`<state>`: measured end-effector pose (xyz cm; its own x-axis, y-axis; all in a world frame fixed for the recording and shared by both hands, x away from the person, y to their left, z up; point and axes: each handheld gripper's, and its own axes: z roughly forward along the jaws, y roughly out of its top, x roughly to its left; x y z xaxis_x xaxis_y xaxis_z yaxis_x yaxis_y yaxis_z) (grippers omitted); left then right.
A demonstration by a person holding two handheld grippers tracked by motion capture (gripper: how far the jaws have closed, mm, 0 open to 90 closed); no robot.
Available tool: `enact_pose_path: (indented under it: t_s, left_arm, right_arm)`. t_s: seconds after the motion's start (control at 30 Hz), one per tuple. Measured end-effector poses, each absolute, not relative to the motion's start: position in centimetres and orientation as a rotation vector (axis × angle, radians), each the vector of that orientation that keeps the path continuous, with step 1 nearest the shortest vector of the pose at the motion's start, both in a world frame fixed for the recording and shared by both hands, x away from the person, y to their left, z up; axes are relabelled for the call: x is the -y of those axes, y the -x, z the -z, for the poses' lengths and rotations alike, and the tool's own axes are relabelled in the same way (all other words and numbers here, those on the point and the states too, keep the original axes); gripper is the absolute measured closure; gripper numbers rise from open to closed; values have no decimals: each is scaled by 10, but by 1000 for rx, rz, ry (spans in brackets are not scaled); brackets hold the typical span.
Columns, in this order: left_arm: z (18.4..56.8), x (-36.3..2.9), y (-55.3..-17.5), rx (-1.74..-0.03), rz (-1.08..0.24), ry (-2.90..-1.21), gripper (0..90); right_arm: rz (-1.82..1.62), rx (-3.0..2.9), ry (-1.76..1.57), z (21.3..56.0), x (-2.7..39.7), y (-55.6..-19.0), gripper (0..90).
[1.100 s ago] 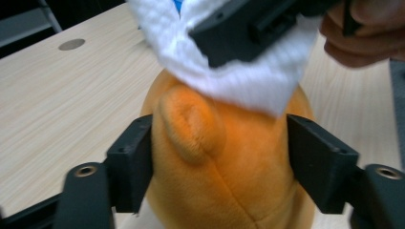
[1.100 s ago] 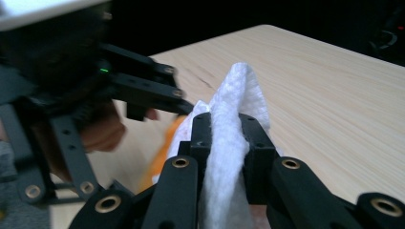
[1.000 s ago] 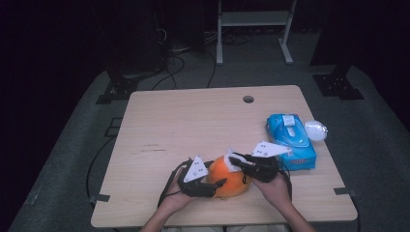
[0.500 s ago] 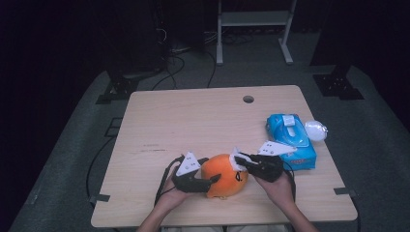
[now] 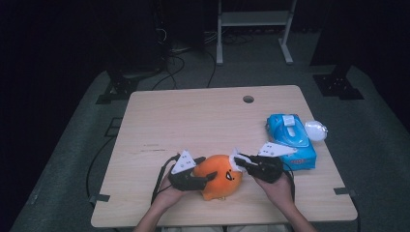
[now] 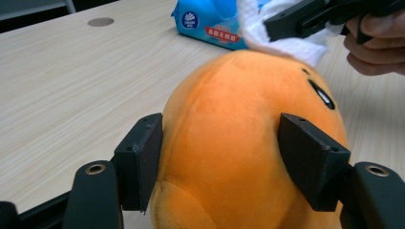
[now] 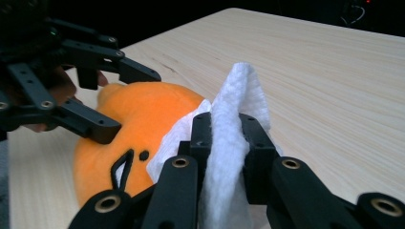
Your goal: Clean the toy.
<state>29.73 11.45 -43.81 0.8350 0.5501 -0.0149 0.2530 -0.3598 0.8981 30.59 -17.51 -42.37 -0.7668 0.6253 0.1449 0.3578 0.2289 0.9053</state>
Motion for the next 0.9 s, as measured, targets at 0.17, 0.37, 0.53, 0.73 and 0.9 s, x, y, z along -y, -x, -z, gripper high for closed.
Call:
enact_pose_path:
  t_s: [0.17,0.37,0.53,0.73,0.9]
  left_arm:
    - [441,-123,-300,-652,-333,-1931,343]
    - [442,-127,-302,-661,-321,-1924,348]
    - [444,-130,-306,-682,-308,-1912,347]
    - [444,-133,-307,-698,-308,-1904,348]
    - [445,-135,-307,-707,-310,-1899,354]
  right_arm:
    - [-1614,-2275,-819,414,162,-294,772]
    - [-1558,-2272,-873,423,172,-302,773]
    - [-1560,-2267,-894,426,175,-304,773]
    - [-1607,-2280,-783,418,163,-294,773]
    - [-1584,-2282,-873,429,173,-303,773]
